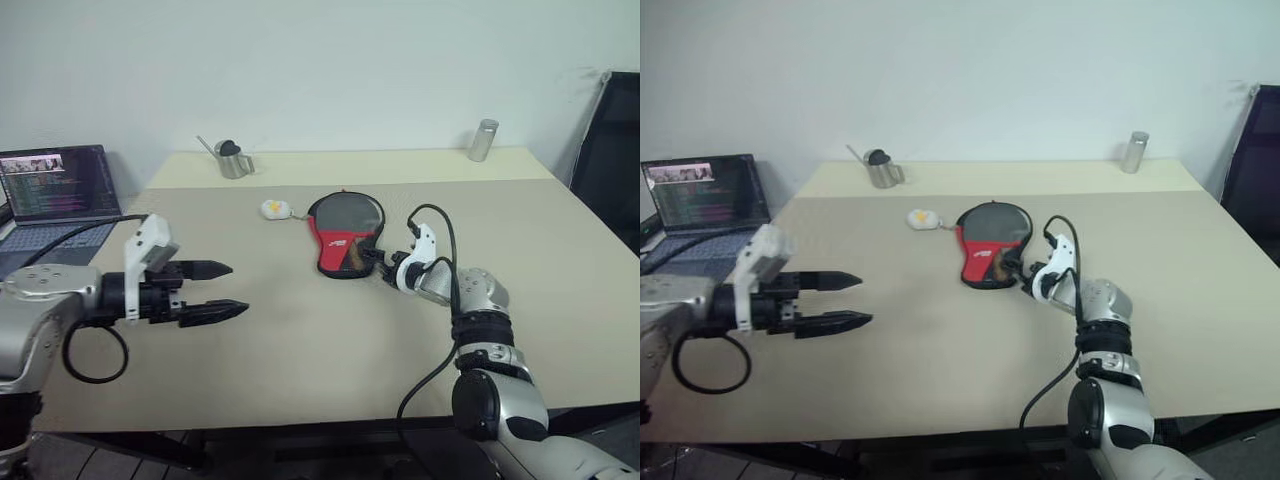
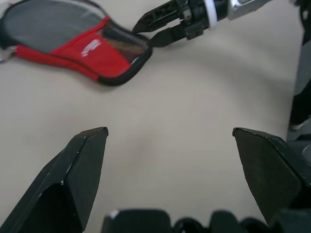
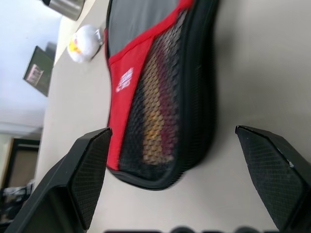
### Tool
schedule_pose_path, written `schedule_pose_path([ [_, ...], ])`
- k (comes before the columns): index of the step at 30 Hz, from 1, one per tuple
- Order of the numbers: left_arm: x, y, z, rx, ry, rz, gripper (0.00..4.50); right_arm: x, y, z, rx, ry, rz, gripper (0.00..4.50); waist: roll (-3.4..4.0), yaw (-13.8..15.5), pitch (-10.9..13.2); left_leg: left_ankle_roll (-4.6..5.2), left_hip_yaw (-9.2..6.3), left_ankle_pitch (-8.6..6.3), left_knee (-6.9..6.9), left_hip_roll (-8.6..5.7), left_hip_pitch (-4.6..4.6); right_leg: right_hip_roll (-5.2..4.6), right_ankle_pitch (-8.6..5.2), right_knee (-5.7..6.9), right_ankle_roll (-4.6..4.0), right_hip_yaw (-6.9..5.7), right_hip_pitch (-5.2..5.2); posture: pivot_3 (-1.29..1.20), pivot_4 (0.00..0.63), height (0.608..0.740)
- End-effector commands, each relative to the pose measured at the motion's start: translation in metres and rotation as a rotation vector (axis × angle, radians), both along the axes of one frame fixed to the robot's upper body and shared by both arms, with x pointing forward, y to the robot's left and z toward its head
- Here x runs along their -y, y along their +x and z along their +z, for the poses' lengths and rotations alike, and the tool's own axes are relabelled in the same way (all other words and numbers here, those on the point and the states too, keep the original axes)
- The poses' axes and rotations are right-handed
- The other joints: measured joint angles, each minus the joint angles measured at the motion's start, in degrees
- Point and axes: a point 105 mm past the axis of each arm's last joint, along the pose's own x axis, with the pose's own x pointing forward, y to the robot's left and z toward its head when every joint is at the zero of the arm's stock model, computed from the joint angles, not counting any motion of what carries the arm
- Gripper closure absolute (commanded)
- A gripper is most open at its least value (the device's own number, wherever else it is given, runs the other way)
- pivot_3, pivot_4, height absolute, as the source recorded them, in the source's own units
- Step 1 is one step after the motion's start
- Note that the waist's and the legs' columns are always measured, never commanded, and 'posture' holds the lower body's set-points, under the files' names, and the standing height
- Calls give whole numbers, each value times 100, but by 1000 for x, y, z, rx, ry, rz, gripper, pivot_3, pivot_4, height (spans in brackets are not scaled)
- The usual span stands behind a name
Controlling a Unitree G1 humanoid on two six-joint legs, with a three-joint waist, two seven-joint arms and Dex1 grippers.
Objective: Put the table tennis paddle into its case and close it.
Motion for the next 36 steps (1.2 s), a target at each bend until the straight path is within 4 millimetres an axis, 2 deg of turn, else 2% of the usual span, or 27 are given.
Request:
schedule_pose_path([
  [1, -24, -4, 18, 76, 46, 69, 11, -16, 1, 18, 41, 64, 44, 0, 0, -10, 0, 0, 0, 0, -1, 1, 0, 0, 0, -1, 0, 0, 0, 0, 150, 740],
  [3, -32, -4, 21, 89, 49, 98, 11, -24, -3, 20, 46, 60, 64, 0, 1, -28, 1, 0, 1, 0, -3, 5, -1, 1, -1, -3, -1, 2, -2, 0, 150, 740],
  [8, -32, -5, 19, 98, 39, 94, 11, -32, -9, 25, 66, 42, 92, 0, 2, -21, 1, 0, 0, -1, -6, 5, -2, 1, -3, -6, -5, 4, -2, 0, 150, 740],
  [11, -34, -4, 17, 101, 37, 99, 11, -31, -7, 31, 86, 35, 81, 0, 2, -17, 1, 0, -3, -1, -7, 5, -2, 1, -3, -5, -5, 8, -2, 0, 150, 740],
  [19, -35, -4, 12, 98, 37, 102, 11, -24, -4, 27, 78, 15, 45, 0, 3, -14, 2, 0, -4, -1, -7, 5, -1, 1, -3, -4, -5, 9, -2, 0, 150, 740],
  [22, -37, -3, 11, 97, 39, 106, 0, -25, -3, 25, 76, 11, 43, 628, 3, -13, 2, 1, -4, -1, -7, 5, -2, 1, -3, -5, -5, 9, -2, 0, 150, 740],
  [33, -39, 1, 8, 102, 50, 115, 0, -33, -7, 14, 45, 10, 42, 4484, 3, -13, 2, 1, -4, -2, -8, 6, -1, 1, -3, -5, -5, 9, -2, 0, 150, 740],
  [36, -39, 2, 6, 102, 53, 114, 0, -33, -7, 14, 47, 11, 43, 4484, 3, -12, 2, 1, -4, -1, -8, 5, -2, 1, -3, -5, -5, 9, -2, 0, 150, 740],
])
